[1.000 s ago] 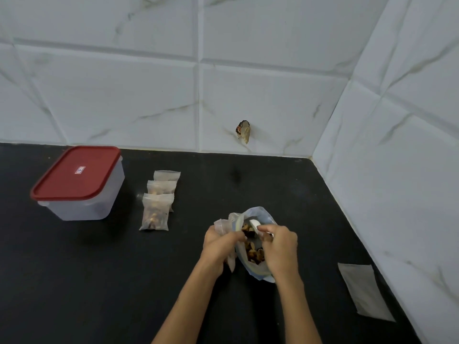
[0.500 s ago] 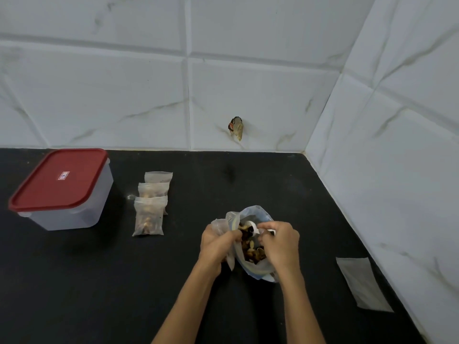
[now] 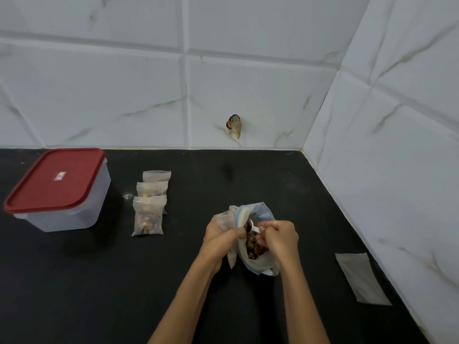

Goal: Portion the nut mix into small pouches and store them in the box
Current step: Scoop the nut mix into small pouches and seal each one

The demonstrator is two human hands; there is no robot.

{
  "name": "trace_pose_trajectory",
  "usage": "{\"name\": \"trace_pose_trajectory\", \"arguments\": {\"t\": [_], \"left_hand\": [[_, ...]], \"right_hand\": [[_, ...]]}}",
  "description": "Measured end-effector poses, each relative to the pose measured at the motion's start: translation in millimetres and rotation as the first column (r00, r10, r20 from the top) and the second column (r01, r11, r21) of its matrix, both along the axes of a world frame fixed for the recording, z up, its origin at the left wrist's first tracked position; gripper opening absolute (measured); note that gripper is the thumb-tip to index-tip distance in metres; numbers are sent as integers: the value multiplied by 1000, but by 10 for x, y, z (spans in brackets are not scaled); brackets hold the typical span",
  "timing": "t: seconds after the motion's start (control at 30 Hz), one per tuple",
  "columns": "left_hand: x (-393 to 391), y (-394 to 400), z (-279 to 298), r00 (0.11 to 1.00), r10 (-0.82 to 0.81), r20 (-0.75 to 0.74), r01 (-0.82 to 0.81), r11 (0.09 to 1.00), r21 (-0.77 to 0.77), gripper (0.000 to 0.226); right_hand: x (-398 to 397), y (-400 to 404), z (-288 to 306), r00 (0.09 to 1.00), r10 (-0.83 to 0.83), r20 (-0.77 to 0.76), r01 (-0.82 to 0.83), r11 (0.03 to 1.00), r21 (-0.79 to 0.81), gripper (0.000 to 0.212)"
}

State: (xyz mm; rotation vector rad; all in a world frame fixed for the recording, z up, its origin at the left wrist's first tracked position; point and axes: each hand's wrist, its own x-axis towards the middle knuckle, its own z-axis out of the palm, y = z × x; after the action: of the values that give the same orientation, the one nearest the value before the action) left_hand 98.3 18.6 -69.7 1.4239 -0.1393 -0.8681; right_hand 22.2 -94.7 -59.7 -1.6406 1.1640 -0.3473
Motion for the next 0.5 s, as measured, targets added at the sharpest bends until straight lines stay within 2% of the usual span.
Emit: {"name": "trace_pose_trajectory", "arguments": {"t": [0.07, 0.1, 0.17, 0.23, 0.37, 0.5], "left_hand": [[4, -10, 7, 1000, -30, 1, 30, 1000, 8, 74], [11, -7, 9, 999, -38, 0, 38, 999, 6, 68], [9, 10, 40, 999, -36, 16, 36, 999, 8, 39], [24, 26, 41, 999, -35, 11, 34, 999, 15, 30], [36, 35, 28, 998, -51, 23, 51, 998, 37, 56], [38, 36, 23, 999, -25, 31, 22, 996, 89, 47]], "right_hand": [[-15, -23, -22, 992, -117, 46, 108, 980, 167, 19], [-20, -35, -32, 984, -168, 63, 148, 958, 245, 18], [-34, -52, -21, 961, -250, 114, 188, 900, 393, 16], [-45, -52, 27, 940, -293, 175, 173, 851, 495, 15], [-65, -44, 86, 933, -296, 203, 144, 828, 542, 14], [-113, -42, 135, 915, -333, 228, 159, 817, 554, 14]]}}
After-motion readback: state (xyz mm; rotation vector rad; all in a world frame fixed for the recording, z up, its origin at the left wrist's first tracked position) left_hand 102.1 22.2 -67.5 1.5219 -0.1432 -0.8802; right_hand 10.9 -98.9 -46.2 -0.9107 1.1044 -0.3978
